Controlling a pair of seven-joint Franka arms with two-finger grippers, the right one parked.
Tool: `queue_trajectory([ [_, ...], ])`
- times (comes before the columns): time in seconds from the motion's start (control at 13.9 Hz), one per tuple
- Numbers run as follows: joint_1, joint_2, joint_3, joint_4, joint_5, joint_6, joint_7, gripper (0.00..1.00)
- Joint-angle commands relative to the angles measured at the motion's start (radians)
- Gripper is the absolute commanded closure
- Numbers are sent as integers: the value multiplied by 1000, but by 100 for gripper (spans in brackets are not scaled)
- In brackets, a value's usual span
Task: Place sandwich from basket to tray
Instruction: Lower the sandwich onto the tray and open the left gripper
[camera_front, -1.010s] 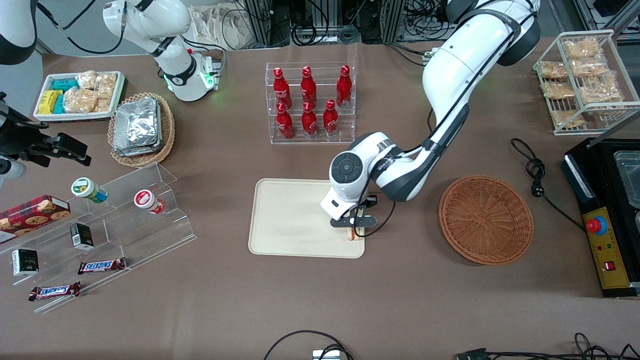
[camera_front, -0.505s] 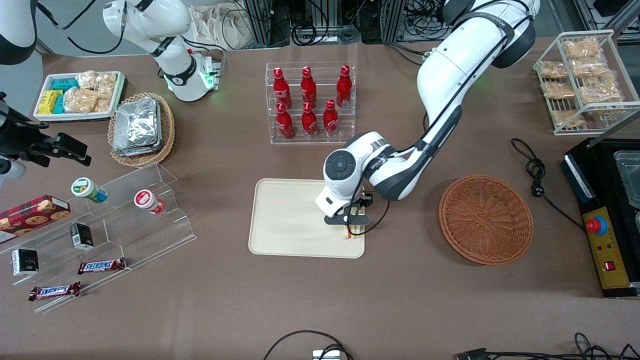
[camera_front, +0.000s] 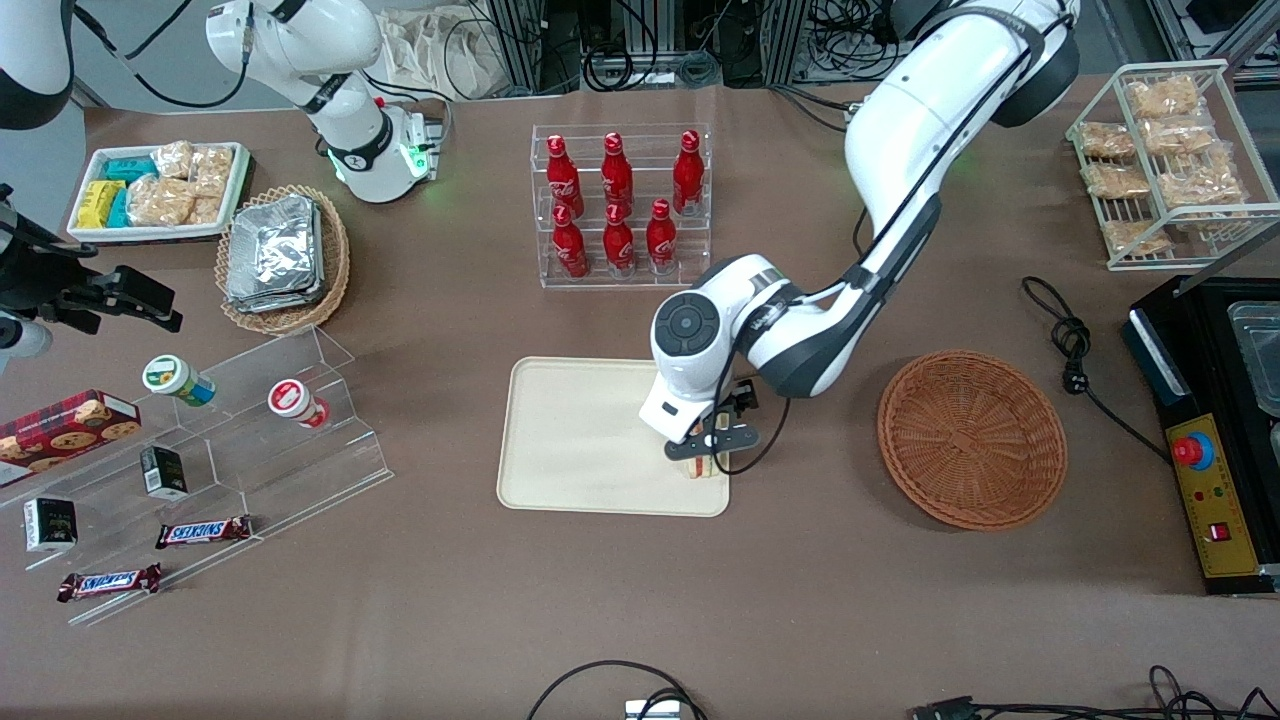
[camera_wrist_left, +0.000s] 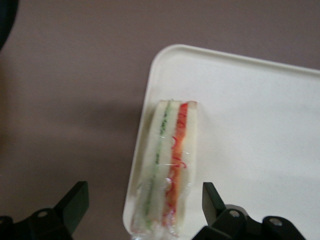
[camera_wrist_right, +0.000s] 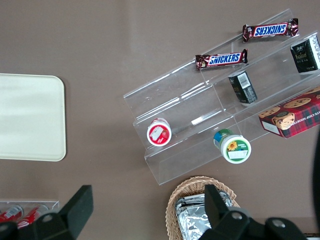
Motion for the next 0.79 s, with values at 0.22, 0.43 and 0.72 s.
queue_trajectory([
  [0.22, 176, -261, -8, -182, -101, -34, 62, 0],
  [0.43, 282, -421, -8, -328, -153, -39, 165, 0],
  [0.72, 411, -640, 1, -491, -286, -43, 514, 0],
])
